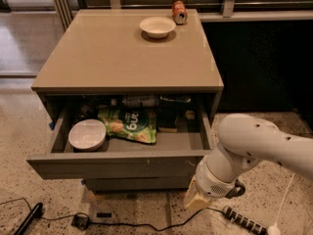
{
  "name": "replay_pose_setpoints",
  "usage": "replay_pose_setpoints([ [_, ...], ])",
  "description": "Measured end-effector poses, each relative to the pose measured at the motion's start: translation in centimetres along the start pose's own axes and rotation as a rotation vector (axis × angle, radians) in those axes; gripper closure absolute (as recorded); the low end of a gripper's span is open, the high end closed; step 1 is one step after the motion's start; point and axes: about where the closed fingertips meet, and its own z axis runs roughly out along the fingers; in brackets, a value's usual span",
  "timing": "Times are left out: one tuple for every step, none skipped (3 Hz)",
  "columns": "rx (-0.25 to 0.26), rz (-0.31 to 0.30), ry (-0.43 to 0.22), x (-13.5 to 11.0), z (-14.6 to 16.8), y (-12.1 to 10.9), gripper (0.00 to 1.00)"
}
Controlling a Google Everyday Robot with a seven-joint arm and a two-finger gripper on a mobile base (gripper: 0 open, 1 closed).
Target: Close top drawer
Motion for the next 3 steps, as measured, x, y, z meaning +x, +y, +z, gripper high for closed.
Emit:
replay_pose_setpoints([
  [0.000,0.000,0.000,0.0,0.0,0.0,1.00],
  [0.043,0.020,-0.041,-0.5,-0.3,-1.1,1.00],
  [0.079,0.022,-0.111,-3.2,-0.5,-4.2,1.00],
])
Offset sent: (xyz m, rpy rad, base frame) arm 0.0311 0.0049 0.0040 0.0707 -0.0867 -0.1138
